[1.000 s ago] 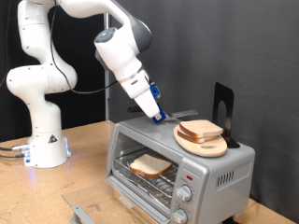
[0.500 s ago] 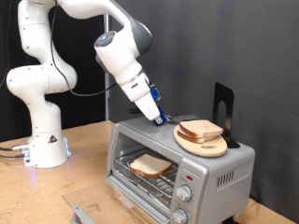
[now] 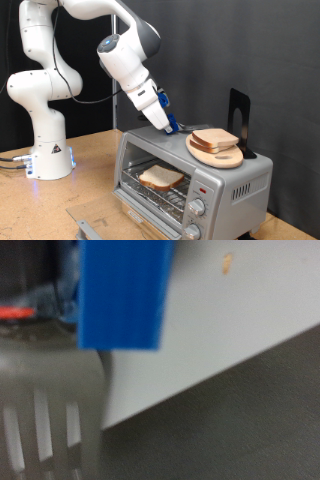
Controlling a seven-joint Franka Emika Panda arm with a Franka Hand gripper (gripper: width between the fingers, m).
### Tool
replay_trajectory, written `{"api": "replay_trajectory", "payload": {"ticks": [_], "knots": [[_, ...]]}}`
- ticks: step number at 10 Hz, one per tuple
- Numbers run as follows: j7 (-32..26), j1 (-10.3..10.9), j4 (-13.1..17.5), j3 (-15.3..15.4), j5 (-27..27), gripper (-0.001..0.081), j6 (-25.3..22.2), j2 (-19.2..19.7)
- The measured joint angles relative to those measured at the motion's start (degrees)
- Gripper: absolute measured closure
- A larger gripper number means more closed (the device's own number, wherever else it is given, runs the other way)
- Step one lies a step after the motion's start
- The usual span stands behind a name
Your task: Make a piece of toast with the oven
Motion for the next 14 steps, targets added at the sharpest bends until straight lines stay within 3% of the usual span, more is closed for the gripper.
{"api": "replay_trajectory", "payload": {"ticks": [4,6,8,10,12,14], "knots": [[-0.39,-0.38,0.14,-5.42,-0.16,0.0124,-8.51,-5.40],[1.27,-1.39,0.00,-6.56,-3.03,0.0124,-10.96,-8.28],[-0.12,-1.39,-0.19,-6.99,-1.54,0.0124,-10.86,-8.12],[-2.50,-1.91,0.03,-11.28,0.56,0.0124,-14.40,-8.17],[-2.68,-3.82,1.31,-16.09,0.20,0.0124,-18.65,-7.58],[-3.96,-6.14,2.67,-18.77,-3.84,0.0124,-19.95,-5.85]]}}
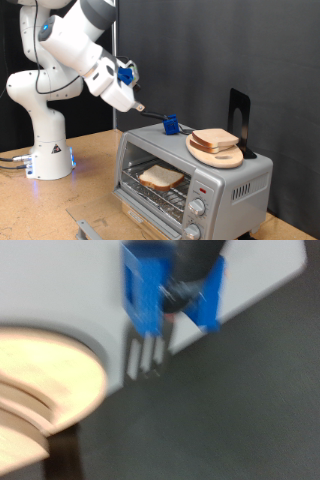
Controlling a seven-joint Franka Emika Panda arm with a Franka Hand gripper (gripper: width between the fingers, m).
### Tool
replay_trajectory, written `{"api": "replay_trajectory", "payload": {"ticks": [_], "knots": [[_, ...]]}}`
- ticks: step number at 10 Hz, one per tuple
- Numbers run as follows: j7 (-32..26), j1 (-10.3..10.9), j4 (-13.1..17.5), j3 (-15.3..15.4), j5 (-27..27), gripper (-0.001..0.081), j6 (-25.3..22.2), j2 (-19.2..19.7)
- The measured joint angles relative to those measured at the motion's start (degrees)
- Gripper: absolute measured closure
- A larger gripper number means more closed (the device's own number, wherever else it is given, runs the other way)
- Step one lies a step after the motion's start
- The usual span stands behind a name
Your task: Make a piece of toast with the oven
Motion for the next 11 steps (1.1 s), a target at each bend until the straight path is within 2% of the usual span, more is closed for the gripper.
{"api": "replay_trajectory", "payload": {"ticks": [3,4,5,6,8,9,11], "knots": [[-7.11,-2.80,1.22,-3.89,-6.45,0.0124,-2.17,3.92],[-9.99,-3.00,2.23,-4.71,-6.80,0.0124,-3.04,5.84],[-9.21,-3.01,2.18,-4.55,-6.73,0.0124,-2.96,5.76],[-5.17,-3.24,2.49,-4.47,-10.32,0.0124,-6.75,5.89],[4.33,-4.25,4.64,-5.21,-16.80,0.0124,-18.94,7.28],[7.19,-4.91,5.94,-6.04,-18.52,0.0124,-24.66,8.48],[9.03,-6.13,7.76,-7.95,-20.32,0.0124,-32.03,10.34]]}}
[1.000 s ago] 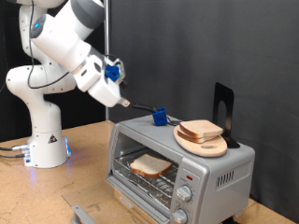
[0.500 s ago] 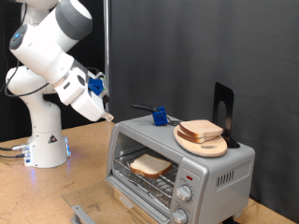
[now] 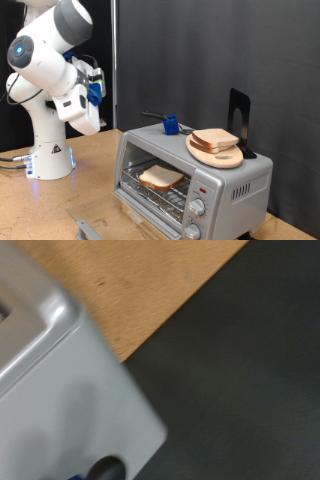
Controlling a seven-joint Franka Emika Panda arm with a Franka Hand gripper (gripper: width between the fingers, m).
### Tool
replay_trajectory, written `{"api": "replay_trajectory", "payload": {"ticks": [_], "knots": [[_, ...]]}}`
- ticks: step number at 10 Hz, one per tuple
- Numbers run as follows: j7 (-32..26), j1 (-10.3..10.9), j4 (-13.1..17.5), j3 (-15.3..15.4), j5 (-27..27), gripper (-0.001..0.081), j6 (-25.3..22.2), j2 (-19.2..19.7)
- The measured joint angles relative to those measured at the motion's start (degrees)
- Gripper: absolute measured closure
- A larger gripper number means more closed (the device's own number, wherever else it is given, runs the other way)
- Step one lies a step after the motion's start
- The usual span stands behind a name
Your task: Make a piece of toast with the oven
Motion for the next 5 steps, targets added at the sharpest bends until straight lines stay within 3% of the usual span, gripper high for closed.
{"api": "replay_trajectory", "payload": {"ticks": [1,3,5], "knots": [[0.47,-0.40,0.90,-0.55,-0.28,0.0124,-2.13,0.98],[2.10,-0.46,0.41,-0.48,1.48,0.0124,-1.35,0.94],[7.31,-1.51,-1.06,-2.33,9.00,0.0124,-2.21,0.94]]}}
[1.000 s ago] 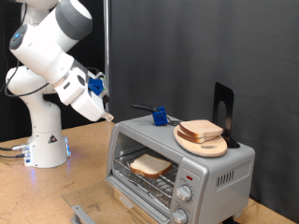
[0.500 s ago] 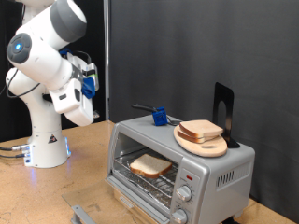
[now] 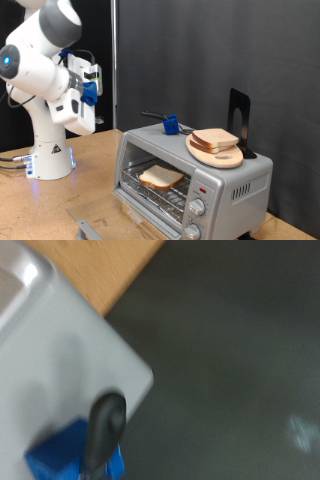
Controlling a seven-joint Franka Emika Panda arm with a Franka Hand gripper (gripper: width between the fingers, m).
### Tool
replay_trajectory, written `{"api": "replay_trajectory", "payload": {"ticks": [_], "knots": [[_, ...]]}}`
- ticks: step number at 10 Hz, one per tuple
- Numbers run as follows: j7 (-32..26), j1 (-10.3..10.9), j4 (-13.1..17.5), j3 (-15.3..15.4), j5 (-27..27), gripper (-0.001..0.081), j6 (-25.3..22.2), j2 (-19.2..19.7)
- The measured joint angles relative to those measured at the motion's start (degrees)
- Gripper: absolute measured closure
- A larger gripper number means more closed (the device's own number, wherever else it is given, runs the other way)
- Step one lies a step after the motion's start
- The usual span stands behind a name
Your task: Make a piece of toast with the oven
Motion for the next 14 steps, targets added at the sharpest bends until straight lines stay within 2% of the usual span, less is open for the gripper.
{"api": "replay_trajectory", "payload": {"ticks": [2,4,5,6,8,11,14], "knots": [[4.33,-2.10,-0.68,-3.20,4.47,0.0124,-2.13,0.31],[8.94,-4.12,0.13,-5.77,5.50,0.0124,-2.13,1.99],[10.92,-4.41,1.74,-5.95,5.50,0.0124,-2.27,4.52],[9.79,-4.38,1.62,-5.94,5.50,0.0124,-2.28,4.38],[15.99,-4.38,2.03,-5.83,4.52,0.0124,-2.09,4.80],[23.32,-4.47,5.33,-6.17,8.31,0.0124,1.04,8.75],[22.63,-4.70,10.10,-6.42,7.98,0.0124,5.97,14.63]]}}
